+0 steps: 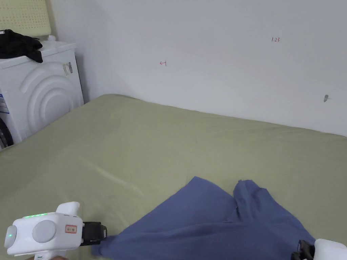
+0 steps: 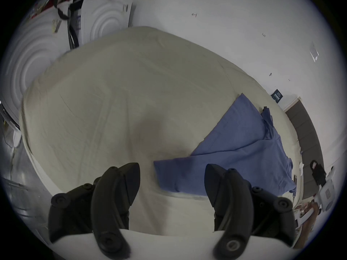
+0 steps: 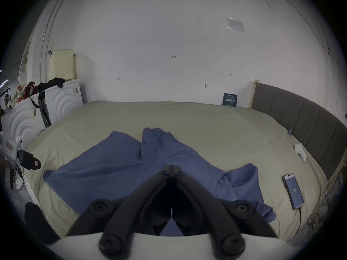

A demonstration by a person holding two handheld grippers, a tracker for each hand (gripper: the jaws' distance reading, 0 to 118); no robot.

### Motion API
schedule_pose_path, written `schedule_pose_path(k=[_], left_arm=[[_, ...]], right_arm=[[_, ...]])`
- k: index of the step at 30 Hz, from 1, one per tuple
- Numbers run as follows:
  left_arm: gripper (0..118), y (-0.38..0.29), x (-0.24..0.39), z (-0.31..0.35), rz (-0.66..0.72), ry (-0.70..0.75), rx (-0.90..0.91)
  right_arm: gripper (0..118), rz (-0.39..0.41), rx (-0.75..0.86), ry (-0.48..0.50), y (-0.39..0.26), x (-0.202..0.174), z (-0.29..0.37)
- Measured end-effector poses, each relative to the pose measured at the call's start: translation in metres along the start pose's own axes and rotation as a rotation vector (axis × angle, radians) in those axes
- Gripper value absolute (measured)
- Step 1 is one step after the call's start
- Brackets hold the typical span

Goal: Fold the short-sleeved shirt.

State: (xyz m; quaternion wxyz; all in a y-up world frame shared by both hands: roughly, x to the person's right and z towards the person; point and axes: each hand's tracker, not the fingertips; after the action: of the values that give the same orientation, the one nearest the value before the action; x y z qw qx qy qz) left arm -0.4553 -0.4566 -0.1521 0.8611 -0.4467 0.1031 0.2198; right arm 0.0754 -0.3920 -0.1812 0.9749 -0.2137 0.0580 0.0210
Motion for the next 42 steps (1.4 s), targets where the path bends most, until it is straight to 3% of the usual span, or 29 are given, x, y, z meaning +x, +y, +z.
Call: schedule_pose_path(k=[6,8,10,11,13,14,24,30,32,34,35,36,37,42], left_arm=[[77,0.005,0.002,-0.045,0.017,0.146,-0.089],[71,0.004,0.004,-0.055,0.006,0.174,-0.106],[61,0.001,0.011,-0.057,-0.035,0.252,-0.079],[50,0.001,0.015,-0.058,-0.062,0.270,-0.069],[16,0.001,0.023,-0.060,-0.105,0.287,-0.061],[6,-0.005,0.034,-0.051,-0.129,0.263,-0.056],[3,-0.006,0.031,-0.029,-0.107,0.136,0.002],[3,-0.012,0.031,0.004,-0.082,0.038,0.102],[3,-0.013,0.034,0.012,-0.096,0.040,0.117],[3,-0.015,0.042,0.019,-0.095,0.040,0.122],[3,-0.016,0.042,0.019,-0.090,0.036,0.124],[3,-0.016,0.043,0.019,-0.086,0.037,0.125],[3,-0.016,0.042,0.014,-0.083,0.041,0.125],[3,-0.015,0.038,0.000,-0.101,0.059,0.113]], right_arm=[[2,-0.005,-0.038,-0.019,-0.009,0.008,-0.001],[2,-0.006,-0.047,-0.023,-0.010,0.009,-0.002],[2,-0.009,-0.055,-0.024,-0.011,0.010,-0.003],[2,-0.008,-0.058,-0.025,-0.012,0.010,-0.004],[2,-0.007,-0.063,-0.024,-0.014,0.010,-0.005],[2,-0.006,-0.067,-0.022,-0.015,0.009,-0.006],[2,-0.026,-0.096,-0.002,-0.001,0.025,-0.027],[2,-0.052,-0.166,0.029,0.042,0.056,-0.088],[2,-0.006,-0.241,0.039,0.054,0.066,-0.122],[12,0.037,-0.298,0.036,0.066,0.074,-0.154],[32,0.047,-0.334,0.046,0.072,0.078,-0.173],[72,0.061,-0.378,0.060,0.076,0.081,-0.190],[87,0.064,-0.436,0.087,0.079,0.085,-0.210],[85,0.133,-0.532,0.111,0.085,0.081,-0.273]])
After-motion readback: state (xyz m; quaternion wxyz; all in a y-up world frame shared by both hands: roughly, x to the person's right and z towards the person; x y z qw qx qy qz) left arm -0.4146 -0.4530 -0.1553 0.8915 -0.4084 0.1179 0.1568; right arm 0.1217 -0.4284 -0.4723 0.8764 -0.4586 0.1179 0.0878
